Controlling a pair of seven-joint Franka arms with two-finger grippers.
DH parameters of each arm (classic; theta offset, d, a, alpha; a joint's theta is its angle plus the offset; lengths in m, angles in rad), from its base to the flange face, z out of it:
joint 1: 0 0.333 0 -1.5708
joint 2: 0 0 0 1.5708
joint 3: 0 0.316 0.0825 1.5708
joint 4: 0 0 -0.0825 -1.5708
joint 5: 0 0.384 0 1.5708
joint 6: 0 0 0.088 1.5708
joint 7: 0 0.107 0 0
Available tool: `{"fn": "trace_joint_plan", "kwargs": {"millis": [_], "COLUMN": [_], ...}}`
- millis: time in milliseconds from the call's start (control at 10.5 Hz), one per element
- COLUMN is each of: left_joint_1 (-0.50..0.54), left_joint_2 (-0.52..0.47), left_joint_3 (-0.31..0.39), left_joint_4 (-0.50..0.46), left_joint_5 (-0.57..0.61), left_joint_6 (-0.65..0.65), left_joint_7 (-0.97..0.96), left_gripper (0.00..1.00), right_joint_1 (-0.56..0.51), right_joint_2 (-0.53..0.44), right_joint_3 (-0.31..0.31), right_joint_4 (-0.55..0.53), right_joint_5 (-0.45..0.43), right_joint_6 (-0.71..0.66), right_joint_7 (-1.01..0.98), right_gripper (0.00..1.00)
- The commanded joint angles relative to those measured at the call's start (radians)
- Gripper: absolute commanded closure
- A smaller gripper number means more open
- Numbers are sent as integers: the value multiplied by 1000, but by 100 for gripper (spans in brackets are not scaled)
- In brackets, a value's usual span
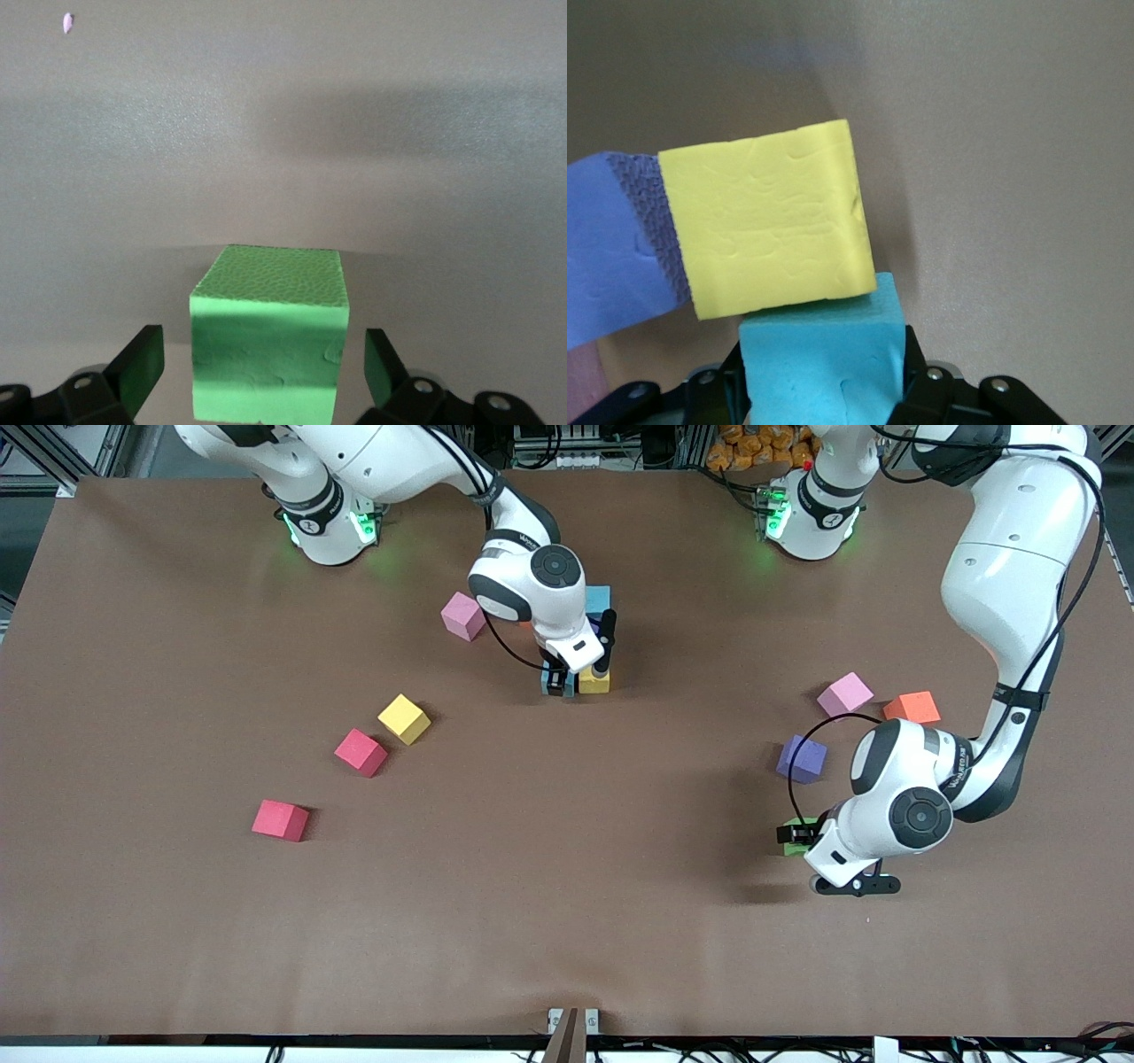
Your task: Form number 2 with 11 blocks
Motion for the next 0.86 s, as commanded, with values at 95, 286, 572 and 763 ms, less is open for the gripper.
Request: {"fn": "trace_joint_plan", "kwargs": {"millis": [95, 286, 572, 763], "left_joint_1": [0, 0, 0, -3], "left_joint_2": [13, 14, 17, 20], "left_joint_3": [0, 0, 0, 0], "left_joint_4": [9, 8, 9, 8], "left_joint_5": [16, 18, 18, 18], "left_joint_6": [7, 7, 7, 7], "left_joint_7": [17, 17, 17, 17], "left_gripper": [0, 0, 0, 0], "right_joint_1": [29, 26, 18, 15], "right_joint_2": [6, -6, -18, -30], "right_joint_3": [-15, -15, -15, -13], "right_joint_4": [21, 20, 20, 20], "right_joint_5": [-19, -18, -18, -16], "right_joint_6": [-5, -17, -18, -20], "right_joint_7": [24, 24, 24, 24], "right_gripper": [30, 30, 29, 28]}}
